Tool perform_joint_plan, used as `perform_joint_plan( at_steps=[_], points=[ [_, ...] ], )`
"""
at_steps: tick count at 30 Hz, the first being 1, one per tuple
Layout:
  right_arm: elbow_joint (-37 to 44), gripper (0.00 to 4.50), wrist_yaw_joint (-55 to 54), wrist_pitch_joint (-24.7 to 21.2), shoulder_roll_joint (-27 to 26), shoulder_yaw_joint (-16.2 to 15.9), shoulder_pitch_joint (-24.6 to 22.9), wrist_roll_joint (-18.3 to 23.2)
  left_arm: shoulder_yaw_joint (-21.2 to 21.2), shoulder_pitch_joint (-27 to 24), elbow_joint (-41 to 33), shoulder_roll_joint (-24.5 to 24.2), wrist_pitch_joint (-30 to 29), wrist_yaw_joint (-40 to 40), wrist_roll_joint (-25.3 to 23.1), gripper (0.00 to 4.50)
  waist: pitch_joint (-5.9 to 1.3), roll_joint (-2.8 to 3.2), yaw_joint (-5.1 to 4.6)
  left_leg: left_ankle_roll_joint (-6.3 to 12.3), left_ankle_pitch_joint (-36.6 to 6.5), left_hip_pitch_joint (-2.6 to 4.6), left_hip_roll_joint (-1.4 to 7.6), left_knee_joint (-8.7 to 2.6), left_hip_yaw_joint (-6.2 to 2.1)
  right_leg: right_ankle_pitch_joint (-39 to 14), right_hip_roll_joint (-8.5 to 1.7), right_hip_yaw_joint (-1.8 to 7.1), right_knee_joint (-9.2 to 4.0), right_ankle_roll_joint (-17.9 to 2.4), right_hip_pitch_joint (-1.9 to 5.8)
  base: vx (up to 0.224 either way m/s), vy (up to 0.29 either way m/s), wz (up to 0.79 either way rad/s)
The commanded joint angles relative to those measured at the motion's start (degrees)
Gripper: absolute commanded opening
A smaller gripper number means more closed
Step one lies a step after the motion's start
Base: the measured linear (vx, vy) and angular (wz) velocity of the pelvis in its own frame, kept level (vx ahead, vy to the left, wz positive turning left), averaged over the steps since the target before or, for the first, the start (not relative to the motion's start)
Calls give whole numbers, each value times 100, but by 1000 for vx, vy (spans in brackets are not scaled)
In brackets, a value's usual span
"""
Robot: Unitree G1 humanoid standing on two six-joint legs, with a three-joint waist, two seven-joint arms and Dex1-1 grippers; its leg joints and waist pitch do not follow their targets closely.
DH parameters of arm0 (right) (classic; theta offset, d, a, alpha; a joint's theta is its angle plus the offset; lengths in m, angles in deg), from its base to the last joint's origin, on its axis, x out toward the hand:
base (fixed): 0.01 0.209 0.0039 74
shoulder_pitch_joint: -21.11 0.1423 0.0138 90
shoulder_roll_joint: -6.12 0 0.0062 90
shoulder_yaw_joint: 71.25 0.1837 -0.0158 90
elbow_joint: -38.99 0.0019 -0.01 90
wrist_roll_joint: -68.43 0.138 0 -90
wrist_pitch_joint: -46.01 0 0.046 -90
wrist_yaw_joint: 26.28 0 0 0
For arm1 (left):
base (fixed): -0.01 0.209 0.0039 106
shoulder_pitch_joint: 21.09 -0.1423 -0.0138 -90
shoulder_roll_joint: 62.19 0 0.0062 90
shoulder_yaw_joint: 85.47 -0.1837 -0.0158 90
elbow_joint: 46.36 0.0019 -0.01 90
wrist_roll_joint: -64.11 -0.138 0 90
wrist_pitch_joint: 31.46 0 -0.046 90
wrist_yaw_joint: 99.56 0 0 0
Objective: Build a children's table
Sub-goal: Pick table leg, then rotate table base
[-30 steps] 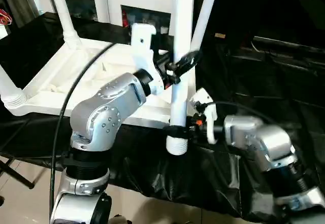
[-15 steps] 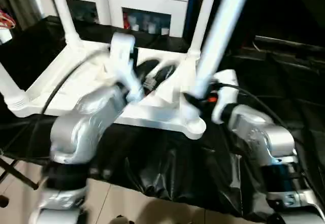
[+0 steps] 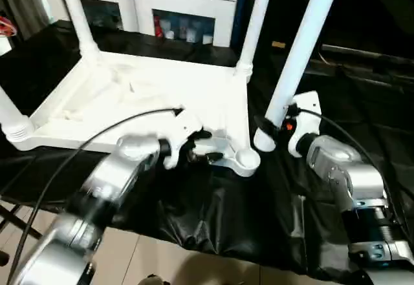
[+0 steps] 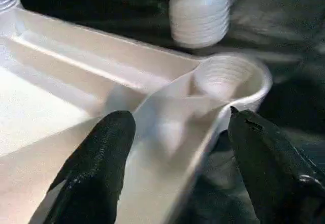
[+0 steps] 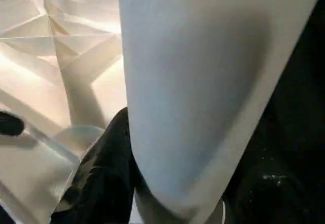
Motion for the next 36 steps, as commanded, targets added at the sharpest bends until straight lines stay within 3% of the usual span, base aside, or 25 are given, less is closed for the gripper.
perform_joint_plan(
  at_steps=[1, 2, 3, 4, 8, 9, 11, 16, 24, 29, 30, 31, 34, 35, 36],
  points=[
    [121, 188, 32, 59, 89, 80, 6, -31, -153, 130, 390, 11, 234, -108, -219, 351, -477, 54, -19, 112, -318, 96, 354, -419, -148, -900, -751, 457, -420, -621, 377, 0, 0, 0],
    [154, 188, 46, 70, 120, 63, -26, -34, -185, 247, 710, 38, 412, -219, -297, 351, -484, 50, -10, 123, -272, 92, 358, -415, -147, -813, -761, 457, -407, -667, 384, 0, 0, 0],
    [182, 188, 52, 67, 133, 57, -49, -33, -217, 324, 900, 59, 485, -206, -373, 351, -498, 122, 3, 116, -256, 96, 359, -404, -156, -770, -766, 453, -392, -701, 383, 0, 0, 0],
    [189, 188, 58, 72, 139, 55, -57, -32, -234, 377, 1041, 77, 555, -223, -422, 351, -498, 84, -7, 121, -276, 94, 375, -408, -152, -682, -770, 456, -393, -741, 389, 0, 0, 0],
    [212, 188, 64, 91, 167, 64, -91, -34, -329, 629, 1729, 173, 889, -452, -646, 334, -481, 68, 11, 111, -423, 96, 373, -415, -151, -928, -792, 453, -431, -786, 395, 0, 0, 0],
    [215, 188, 54, 95, 172, 73, -93, -45, -318, 689, 1890, 209, 957, -500, -674, 324, -494, 122, 16, 84, -502, 113, 378, -411, -151, -1082, -793, 447, -469, -774, 391, 0, 0, 0],
    [216, 188, 49, 98, 177, 81, -93, -53, -303, 741, 2028, 243, 1020, -555, -690, 317, -484, 99, 16, 72, -522, 109, 385, -418, -157, -1069, -791, 447, -463, -808, 391, 0, 0, 0],
    [201, 188, 71, 107, 218, 76, -95, -63, -207, 923, 2481, 370, 1274, -983, -687, 285, -501, 111, 39, 97, -491, 109, 384, -413, -158, -1016, -806, 450, -451, -866, 402, 0, 0, 0],
    [126, 188, 114, 144, 257, 27, -57, -104, -294, 999, 2626, 337, 1239, -1656, -782, 218, -504, 114, 41, 133, -430, 111, 406, -418, -164, -750, -817, 450, -408, -1005, 406, 0, 0, 0],
    [80, 188, 146, 179, 255, -20, -31, -156, -501, 1030, 2515, 232, 999, -1989, -1026, 172, -490, 60, 43, 158, -439, 111, 401, -420, -148, -923, -831, 458, -428, -973, 408, 0, 0, 0],
    [62, 188, 159, 187, 249, -33, -14, -172, -503, 1021, 2457, 227, 934, -2033, -1034, 160, -484, 83, 46, 136, -461, 114, 405, -421, -151, -1026, -835, 455, -436, -972, 400, 0, 0, 0],
    [43, 188, 176, 196, 250, -45, 0, -180, -503, 1011, 2400, 226, 882, -2065, -1031, 160, -482, 49, 38, 130, -470, 116, 416, -428, -152, -1042, -837, 452, -432, -971, 401, 0, 0, 0],
    [14, 188, 217, 219, 233, -104, 19, -201, -510, 919, 2132, 186, 627, -2177, -1019, 143, -485, 45, 48, 161, -402, 116, 416, -422, -149, -1040, -848, 455, -415, -983, 392, 0, 0, 0],
    [25, 188, 251, 198, 213, -136, 19, -194, -522, 796, 1844, 135, 355, -2220, -1033, 138, -487, 13, 41, 166, -379, 117, 424, -425, -142, -1013, -849, 459, -406, -992, 393, 0, 0, 0],
    [37, 188, 268, 183, 199, -147, 16, -185, -529, 727, 1689, 107, 216, -2229, -1048, 130, -485, 31, 44, 165, -345, 112, 444, -429, -154, -985, -871, 460, -384, -1012, 394, 0, 0, 0]
  ],
)
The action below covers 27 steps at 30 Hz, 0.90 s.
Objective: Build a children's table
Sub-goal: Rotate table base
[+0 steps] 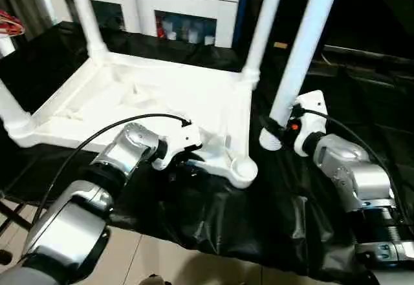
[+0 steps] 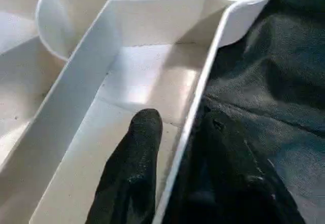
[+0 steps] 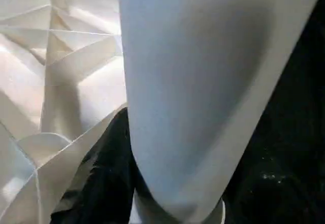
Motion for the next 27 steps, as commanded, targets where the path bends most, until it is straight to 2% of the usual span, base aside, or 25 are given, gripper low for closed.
perform_joint_plan(
  at_steps=[1, 3, 4, 5, 6, 8, 9, 10, 11, 12, 15, 17, 20, 22, 24, 27],
  points=[
    [49, 188, 96, 12, 1, -34, 49, 8, -167, -215, -477, -3, -342, -175, -126, 119, -475, 7, 1, 200, -337, 107, 431, -412, -142, -999, -837, 462, -405, -970, 358, 0, 0, 0],
    [177, 188, 155, -62, -45, -84, -4, 54, -200, -519, -1090, -157, -760, -70, -203, 117, -458, 51, -8, 198, -345, 89, 443, -426, -154, -968, -835, 457, -394, -991, 355, 0, 0, 0],
    [276, 188, 207, -120, -84, -86, -57, 126, -179, -712, -1451, -217, -971, 143, -265, 112, -457, 42, -19, 193, -370, 99, 445, -426, -148, -961, -827, 461, -400, -996, 343, 0, 0, 0],
    [380, 188, 255, -226, -130, -55, -107, 243, -118, -876, -1749, -223, -1189, 393, -292, 106, -463, 76, -20, 150, -439, 101, 467, -433, -160, -960, -835, 462, -389, -1007, 364, 0, 0, 0],
    [451, 188, 287, -280, -155, -35, -147, 315, -52, -996, -1958, -200, -1381, 585, -293, 100, -449, 97, -18, 162, -463, 106, 455, -431, -156, -973, -817, 459, -407, -1000, 347, 0, 0, 0],
    [474, 188, 297, -296, -161, -31, -161, 336, -31, -1033, -2024, -190, -1442, 645, -295, 96, -449, 74, -32, 159, -498, 91, 442, -431, -149, -1001, -819, 459, -422, -1004, 361, 0, 0, 0],
    [639, 188, 348, -408, -189, -19, -241, 469, 91, -1321, -2638, -125, -2035, 1002, -311, 92, -439, 90, -39, 95, -632, 113, 440, -433, -151, -1232, -818, 456, -432, -971, 358, 0, 0, 0],
    [639, 188, 348, -408, -189, -19, -241, 469, 91, -1321, -2638, -125, -2035, 1002, -311, 92, -439, 90, -39, 95, -632, 113, 440, -433, -151, -1232, -818, 456, -432, -971, 358, 0, 0, 0],
    [700, 188, 370, -479, -208, 1, -281, 543, 135, -1486, -3001, -89, -2376, 1164, -348, 92, -423, 79, -45, 104, -656, 100, 450, -442, -155, -1319, -820, 457, -461, -931, 358, 0, 0, 0],
    [719, 188, 393, -514, -224, 15, -302, 580, 175, -1600, -3253, -62, -2612, 1287, -391, 91, -418, 73, -78, 119, -676, 98, 419, -437, -153, -1466, -794, 446, -489, -891, 354, 0, 0, 0],
    [684, 188, 360, -447, -239, 33, -320, 529, 265, -1783, -3586, 3, -2762, 1468, -398, 91, -405, 48, -107, 146, -727, 79, 369, -425, -145, -1819, -780, 438, -550, -754, 356, 0, 0, 0],
    [639, 188, 320, -356, -251, 59, -312, 470, 318, -1922, -3888, 52, -2991, 1689, -455, 88, -413, 60, -135, 142, -715, 79, 384, -429, -162, -1824, -766, 430, -533, -731, 354, 0, 0, 0],
    [535, 188, 263, -181, -264, 63, -295, 399, 349, -1991, -3974, 108, -2893, 1998, -565, 87, -408, 59, -183, 184, -765, 74, 365, -421, -155, -1832, -742, 421, -557, -700, 338, 0, 0, 0],
    [524, 188, 234, -166, -248, 54, -285, 419, 371, -2020, -4048, 140, -2480, 2088, -507, 87, -418, 67, -185, 213, -758, 66, 345, -418, -162, -1917, -729, 412, -571, -625, 342, 0, 0, 0],
    [539, 188, 234, -179, -245, 54, -290, 429, 440, -1978, -4003, 176, -2306, 2131, -458, 157, -430, 84, -188, 237, -716, 65, 344, -416, -163, -1801, -719, 414, -558, -614, 337, 0, 0, 0],
    [559, 188, 240, -165, -234, 46, -311, 404, 519, -1895, -4009, 180, -2272, 2085, -372, 157, -442, 106, -172, 238, -670, 64, 357, -412, -167, -1612, -722, 415, -535, -681, 338, 0, 0, 0]
  ],
)
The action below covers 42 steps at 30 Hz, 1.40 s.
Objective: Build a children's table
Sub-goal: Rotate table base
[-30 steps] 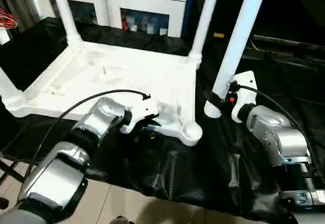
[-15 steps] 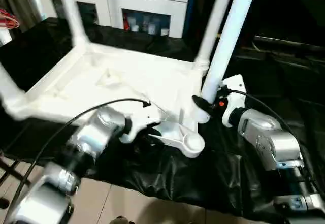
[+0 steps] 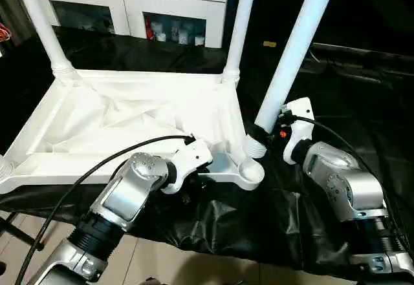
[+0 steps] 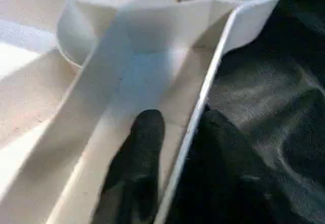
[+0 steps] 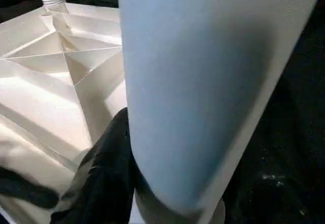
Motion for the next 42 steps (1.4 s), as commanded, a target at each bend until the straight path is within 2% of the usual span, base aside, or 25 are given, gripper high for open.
perform_joint_plan(
  at_steps=[1, 4, 8, 12, 13, 15, 16, 19, 20, 22, 25, 26, 28, 29, 31, 32, 34, 35, 37, 40, 42],
  points=[
    [57, 188, 0, 71, 29, 80, 15, -25, 164, 101, -44, -21, 85, 72, 23, 164, -440, 74, 25, 228, -674, 61, 359, -412, -181, -1528, -710, 420, -522, -741, 333, 0, 0, 0],
    [75, 188, 47, 97, 64, 62, -8, -35, 85, 214, -38, -184, 318, -237, 98, 171, -434, 101, 33, 200, -786, 75, 353, -416, -184, -1610, -720, 422, -541, -742, 330, 0, 0, 0],
    [96, 188, 67, 100, 97, 46, -25, -33, 2, 286, 35, -290, 560, -513, 179, 171, -438, 104, 38, 176, -761, 74, 356, -417, -181, -1570, -726, 429, -531, -761, 338, 0, 0, 0],
    [134, 188, 136, 76, 136, -7, -38, -33, -30, 449, 446, -291, 954, -871, 299, 171, -445, 112, 41, 196, -699, 60, 344, -412, -176, -1508, -719, 429, -513, -751, 349, 0, 0, 0],
    [134, 188, 138, 75, 137, -10, -37, -34, -15, 478, 510, -270, 969, -875, 313, 171, -456, 134, 40, 184, -700, 64, 344, -407, -172, -1505, -719, 427, -512, -749, 348, 0, 0, 0],
    [143, 188, 152, 75, 146, -25, -44, -44, -28, 567, 734, -231, 1128, -917, 321, 171, -454, 133, 46, 188, -722, 61, 340, -407, -174, -1581, -728, 426, -523, -728, 352, 0, 0, 0],
    [142, 188, 157, 78, 155, -33, -45, -53, -83, 642, 940, -211, 1221, -1019, 327, 171, -454, 156, 55, 190, -728, 65, 338, -408, -178, -1628, -731, 424, -535, -710, 349, 0, 0, 0],
    [149, 188, 159, 75, 160, -34, -54, -56, -155, 701, 1104, -211, 1363, -1042, 243, 171, -469, 143, 54, 191, -695, 66, 351, -413, -182, -1560, -730, 427, -512, -709, 355, 0, 0, 0],
    [175, 188, 156, 63, 164, -32, -69, -56, -199, 748, 1251, -192, 1444, -1085, 198, 171, -469, 190, 60, 191, -681, 63, 353, -409, -188, -1524, -733, 427, -507, -730, 350, 0, 0, 0],
    [191, 188, 155, 58, 169, -28, -79, -56, -212, 782, 1358, -169, 1500, -1116, 180, 171, -475, 165, 55, 213, -659, 51, 344, -404, -178, -1439, -731, 428, -511, -736, 363, 0, 0, 0],
    [197, 188, 154, 58, 178, -28, -83, -54, -209, 820, 1475, -143, 1561, -1152, 178, 171, -469, 176, 59, 203, -697, 61, 343, -402, -175, -1572, -733, 424, -530, -735, 357, 0, 0, 0],
    [198, 188, 154, 58, 180, -29, -84, -53, -208, 834, 1519, -133, 1582, -1162, 178, 143, -470, 178, 59, 201, -708, 62, 346, -403, -177, -1593, -735, 423, -531, -736, 356, 0, 0, 0],
    [207, 188, 155, 55, 184, -29, -89, -49, -215, 858, 1591, -121, 1610, -1220, 197, 136, -467, 179, 58, 195, -746, 69, 350, -405, -177, -1673, -736, 422, -544, -718, 349, 0, 0, 0],
    [243, 188, 152, 31, 184, -27, -111, -34, -215, 873, 1668, -119, 1625, -1290, 235, 136, -466, 217, 57, 187, -769, 75, 355, -409, -179, -1648, -727, 421, -549, -722, 341, 0, 0, 0],
    [294, 188, 169, -34, 182, -30, -139, 9, -215, 890, 1757, -138, 1692, -1342, 269, 130, -471, 198, 63, 201, -751, 67, 345, -410, -180, -1590, -729, 423, -539, -722, 357, 0, 0, 0],
    [294, 188, 169, -34, 182, -30, -139, 9, -215, 890, 1757, -138, 1692, -1342, 269, 97, -477, 196, 66, 207, -724, 59, 341, -404, -180, -1562, -735, 425, -526, -725, 364, 0, 0, 0],
    [321, 188, 188, -75, 181, -26, -153, 47, -153, 885, 1773, -117, 1710, -1362, 339, 94, -486, 191, 71, 234, -624, 41, 340, -398, -176, -1475, -740, 428, -509, -762, 376, 0, 0, 0],
    [320, 188, 199, -75, 191, -25, -156, 54, -134, 879, 1768, -118, 1712, -1394, 362, 93, -488, 204, 70, 244, -616, 44, 342, -396, -179, -1468, -735, 421, -508, -768, 370, 0, 0, 0],
    [303, 188, 215, -68, 205, -25, -151, 58, -109, 875, 1774, -118, 1713, -1422, 384, 62, -483, 211, 68, 241, -649, 54, 353, -400, -180, -1513, -738, 422, -518, -772, 359, 0, 0, 0],
    [288, 188, 233, -62, 219, -33, -143, 54, -92, 868, 1783, -121, 1729, -1452, 400, 48, -484, 209, 69, 234, -656, 52, 350, -400, -177, -1515, -740, 424, -522, -766, 363, 0, 0, 0],
    [266, 188, 277, -65, 235, -59, -120, 48, -38, 841, 1759, -128, 1743, -1504, 455, 20, -490, 212, 71, 235, -620, 46, 358, -401, -180, -1450, -747, 427, -508, -776, 370, 0, 0, 0]
  ],
)
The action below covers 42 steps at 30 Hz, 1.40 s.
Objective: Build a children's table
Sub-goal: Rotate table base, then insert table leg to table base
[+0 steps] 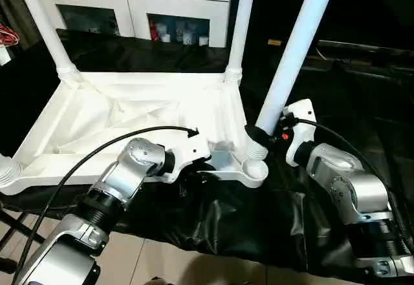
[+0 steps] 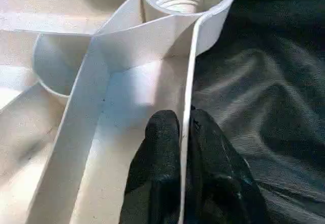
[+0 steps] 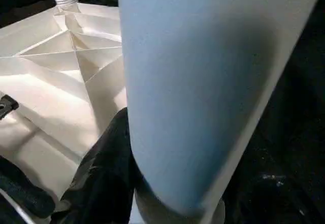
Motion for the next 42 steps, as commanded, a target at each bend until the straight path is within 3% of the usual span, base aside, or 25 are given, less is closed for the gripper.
perform_joint_plan(
  at_steps=[1, 3, 11, 17, 24, 32, 33, 34, 39, 42],
  points=[
    [73, 188, 61, -30, 68, -10, 7, 13, 75, -9, -24, -7, 36, -55, 98, 20, -474, -46, 29, 251, -591, 46, 363, -402, -164, -1386, -744, 430, -500, -787, 371, 0, 0, 0],
    [53, 188, 90, -32, 67, -32, 23, 4, 98, -31, -39, -27, -2, -102, 132, 6, -473, -8, 31, 279, -531, 38, 348, -395, -167, -1400, -745, 428, -485, -787, 372, 0, 0, 0],
    [99, 188, 217, -75, 48, -109, 13, 49, 193, -112, -103, 0, -277, 158, 124, 0, -476, -3, 20, 292, -521, 47, 356, -395, -165, -1550, -740, 421, -504, -726, 364, 0, 0, 0],
    [4, 188, 441, -55, 159, -209, -44, -6, 450, -444, -454, 143, -600, 1128, -107, 0, -468, -67, -23, 343, -497, 14, 339, -381, -159, -1673, -736, 408, -513, -683, 385, 0, 0, 0],
    [-294, 188, 509, 90, 140, -243, 58, -86, 597, -698, -828, 226, -755, 1219, 124, 0, -468, -74, -50, 393, -532, 29, 305, -370, -142, -2076, -702, 395, -568, -488, 341, 0, 0, 0],
    [-744, 188, 542, 320, 12, -350, 236, -174, 543, -844, -1030, 256, -615, 1146, 162, 0, -483, -91, -74, 448, -436, -2, 306, -369, -147, -1730, -701, 399, -519, -585, 356, 0, 0, 0],
    [-763, 188, 577, 315, 19, -381, 240, -187, 541, -848, -1045, 260, -620, 1138, 153, 0, -478, -82, -81, 455, -466, 9, 302, -367, -144, -1784, -703, 397, -532, -584, 348, 0, 0, 0],
    [-786, 188, 607, 316, 30, -406, 246, -200, 536, -840, -1036, 264, -562, 1119, 147, 0, -472, -117, -91, 452, -506, 6, 296, -366, -136, -1907, -706, 396, -555, -539, 351, 0, 0, 0],
    [-862, 188, 684, 335, 68, -436, 215, -222, 539, -833, -1021, 265, -536, 1125, 136, 0, -471, -104, -100, 439, -533, 15, 303, -370, -141, -2006, -708, 397, -558, -472, 342, 0, 0, 0],
    [-1008, 188, 686, 388, 30, -262, 161, -121, 585, -847, -1006, 273, -560, 1187, 163, 0, -461, -110, -103, 459, -548, 24, 298, -370, -138, -2051, -700, 393, -567, -464, 326, 0, 0, 0]
  ],
)
